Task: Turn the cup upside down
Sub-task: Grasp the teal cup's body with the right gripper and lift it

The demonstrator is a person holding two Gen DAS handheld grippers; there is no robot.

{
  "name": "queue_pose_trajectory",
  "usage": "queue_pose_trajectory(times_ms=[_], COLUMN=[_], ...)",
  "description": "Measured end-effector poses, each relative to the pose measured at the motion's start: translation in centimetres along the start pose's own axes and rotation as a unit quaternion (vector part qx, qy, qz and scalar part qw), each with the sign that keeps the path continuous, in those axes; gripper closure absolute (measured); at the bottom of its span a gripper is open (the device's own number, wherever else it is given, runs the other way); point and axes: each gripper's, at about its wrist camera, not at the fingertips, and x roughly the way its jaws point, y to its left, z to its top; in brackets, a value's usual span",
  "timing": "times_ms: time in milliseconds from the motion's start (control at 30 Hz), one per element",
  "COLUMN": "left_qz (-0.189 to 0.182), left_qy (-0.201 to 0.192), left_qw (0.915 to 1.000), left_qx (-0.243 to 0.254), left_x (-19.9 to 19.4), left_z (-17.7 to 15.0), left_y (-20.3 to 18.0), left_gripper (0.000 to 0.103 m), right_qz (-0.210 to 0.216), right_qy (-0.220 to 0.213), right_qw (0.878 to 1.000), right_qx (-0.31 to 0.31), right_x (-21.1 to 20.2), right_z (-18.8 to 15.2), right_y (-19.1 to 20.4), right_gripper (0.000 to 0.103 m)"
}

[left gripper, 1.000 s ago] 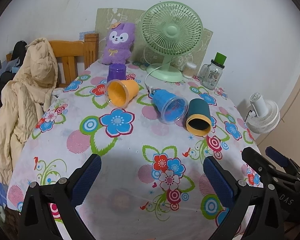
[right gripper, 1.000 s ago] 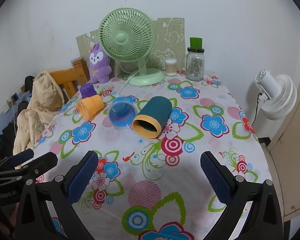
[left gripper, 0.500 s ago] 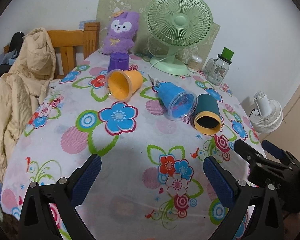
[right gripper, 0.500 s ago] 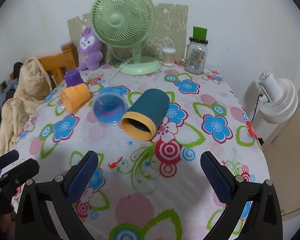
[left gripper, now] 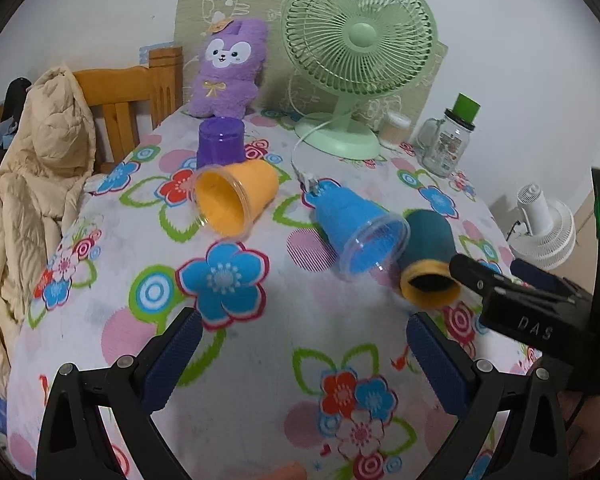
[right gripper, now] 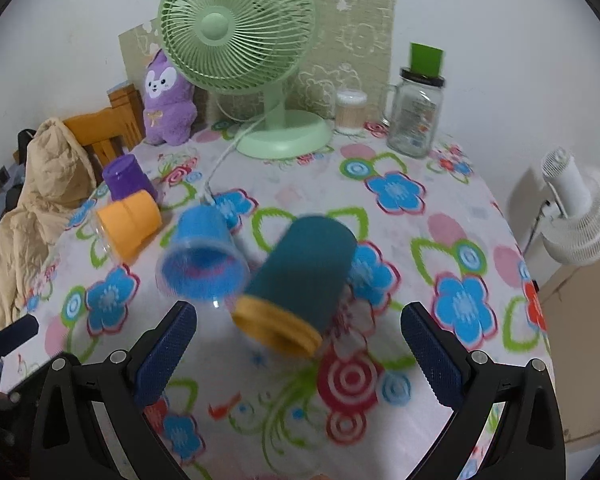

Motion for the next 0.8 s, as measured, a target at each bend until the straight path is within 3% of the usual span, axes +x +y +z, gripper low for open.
queue_pose_trajectory(times_ms=[200, 500, 633, 700, 767, 800], left_qz=[0.006, 0.009, 0.011, 0.013, 0.012, 0.012], left_qy=[0.009, 0.022, 0.026, 0.025, 0.025, 0.025], left_qw=[0.9999, 0.9996, 0.9995, 0.9994, 0.9994, 0.9994], left_qx=[-0.011, -0.012, -0.016, -0.018, -0.019, -0.019], left_x=[1.9, 3.6, 3.7, 3.6, 3.5, 3.4], left_z=[1.6, 2.1, 1.9, 1.8, 1.8, 1.7], left_y=[0.5, 0.9, 1.3, 1.3, 1.3, 1.2], left_gripper=[0.0, 0.0, 0.0, 0.0, 0.0, 0.0], right_qz=[-0.009, 0.013, 0.013, 0.013, 0.016, 0.024], right_qy=[0.012, 0.061, 0.073, 0.081, 0.091, 0.092], right_qw=[1.0, 0.996, 0.995, 0.994, 0.993, 0.993], right_qx=[-0.021, 0.067, 0.07, 0.069, 0.068, 0.069], right_x=[2.0, 6.3, 7.6, 8.3, 8.9, 9.1], right_z=[1.7, 1.9, 1.8, 1.7, 1.6, 1.5], right_y=[1.1, -2.2, -2.3, -2.3, -2.3, -2.3], right_gripper=[0.0, 0.0, 0.0, 0.003, 0.018, 0.019])
